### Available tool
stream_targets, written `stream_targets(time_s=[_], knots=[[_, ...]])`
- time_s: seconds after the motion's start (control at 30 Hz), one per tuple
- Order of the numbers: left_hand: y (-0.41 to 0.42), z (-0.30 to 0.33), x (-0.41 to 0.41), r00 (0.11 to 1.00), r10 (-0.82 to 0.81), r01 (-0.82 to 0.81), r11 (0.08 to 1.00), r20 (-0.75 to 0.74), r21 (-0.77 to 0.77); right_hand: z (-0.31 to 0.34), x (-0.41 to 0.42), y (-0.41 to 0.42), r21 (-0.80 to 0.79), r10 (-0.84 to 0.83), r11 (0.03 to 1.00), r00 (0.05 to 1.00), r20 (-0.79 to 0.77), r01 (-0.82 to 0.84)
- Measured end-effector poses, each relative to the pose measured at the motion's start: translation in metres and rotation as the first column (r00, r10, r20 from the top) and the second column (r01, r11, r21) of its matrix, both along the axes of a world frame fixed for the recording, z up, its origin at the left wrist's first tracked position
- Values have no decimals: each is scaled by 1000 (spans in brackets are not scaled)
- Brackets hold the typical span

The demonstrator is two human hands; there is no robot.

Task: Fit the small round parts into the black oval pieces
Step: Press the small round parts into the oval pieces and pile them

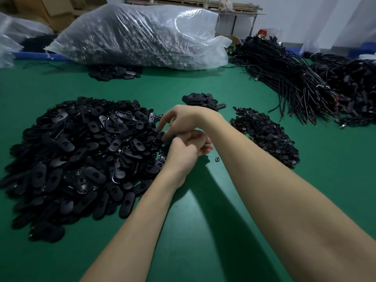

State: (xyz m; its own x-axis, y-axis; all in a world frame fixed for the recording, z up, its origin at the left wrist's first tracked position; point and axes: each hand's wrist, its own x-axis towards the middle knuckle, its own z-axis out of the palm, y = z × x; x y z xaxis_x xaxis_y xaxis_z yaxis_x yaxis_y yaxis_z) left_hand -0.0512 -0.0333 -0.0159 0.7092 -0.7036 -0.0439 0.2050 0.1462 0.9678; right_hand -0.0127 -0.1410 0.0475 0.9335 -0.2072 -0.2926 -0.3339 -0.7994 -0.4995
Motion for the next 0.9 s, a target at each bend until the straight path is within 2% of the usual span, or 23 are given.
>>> stream_targets(time_s=[0.13, 0.4, 0.53, 0.7, 0.8, 0.9], knots=[[0, 1, 0, 1000, -5, 5, 1000, 26, 5, -3, 2, 4, -33, -26, 999, 998, 52, 28], [1, -1, 0, 1000, -5, 5, 1000, 29, 20, -2, -17, -6, 101, -118, 989, 989, 93, 108], [1, -1, 2, 1000, 3, -4, 1000, 9, 4, -3, -41, -15, 242, -261, 947, 944, 199, 211], [0, -2, 3, 997, 66, -66, 998, -37, 4, -17, -89, -21, 477, -516, 816, 785, 343, 328], [0, -2, 3, 994, 97, -98, 995, -51, -12, -20, -115, -21, 518, -499, 803, 807, 314, 295], [3, -2, 4, 998, 55, -55, 998, -4, -28, -25, -129, -15, 559, -491, 784, 821, 290, 271]])
